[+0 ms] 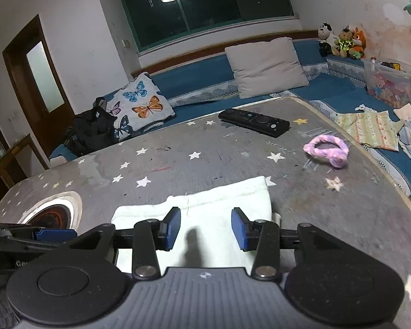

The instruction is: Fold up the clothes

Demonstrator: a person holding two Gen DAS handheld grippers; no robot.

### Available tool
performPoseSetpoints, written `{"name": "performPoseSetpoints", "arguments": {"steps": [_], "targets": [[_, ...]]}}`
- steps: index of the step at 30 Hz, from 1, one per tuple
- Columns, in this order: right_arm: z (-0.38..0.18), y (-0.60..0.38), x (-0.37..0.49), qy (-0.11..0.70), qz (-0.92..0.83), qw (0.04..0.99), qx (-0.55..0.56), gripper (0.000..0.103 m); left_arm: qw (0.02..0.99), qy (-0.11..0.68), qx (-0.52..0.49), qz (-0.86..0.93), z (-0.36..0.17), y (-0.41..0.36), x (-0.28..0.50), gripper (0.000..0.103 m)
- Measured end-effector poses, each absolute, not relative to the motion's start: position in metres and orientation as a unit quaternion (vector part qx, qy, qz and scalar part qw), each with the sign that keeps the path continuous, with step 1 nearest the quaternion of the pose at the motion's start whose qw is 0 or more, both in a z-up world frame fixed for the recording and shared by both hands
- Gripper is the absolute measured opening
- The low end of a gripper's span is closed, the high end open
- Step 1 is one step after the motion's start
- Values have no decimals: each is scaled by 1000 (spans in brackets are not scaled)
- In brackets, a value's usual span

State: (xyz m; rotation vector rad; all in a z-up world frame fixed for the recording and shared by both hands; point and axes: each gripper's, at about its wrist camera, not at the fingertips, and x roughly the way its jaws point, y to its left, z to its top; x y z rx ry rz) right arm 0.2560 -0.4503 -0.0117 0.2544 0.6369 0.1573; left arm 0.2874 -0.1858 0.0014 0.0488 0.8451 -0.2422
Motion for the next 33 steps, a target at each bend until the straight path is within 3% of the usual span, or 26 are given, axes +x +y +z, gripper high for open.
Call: {"name": "performPoseSetpoints", "arguments": {"steps": [19,31,33], "targets": [[-15,-447,278,332,78,934,108,44,910,399,41,-101,-5,-179,316,75],[-7,-410,250,323,108,940,4,63,908,406,50,-95,-9,-177,318,74],[-9,-400,244,321,113,940,-24,76,907,408,52,-93,-10,-178,319,74]]}}
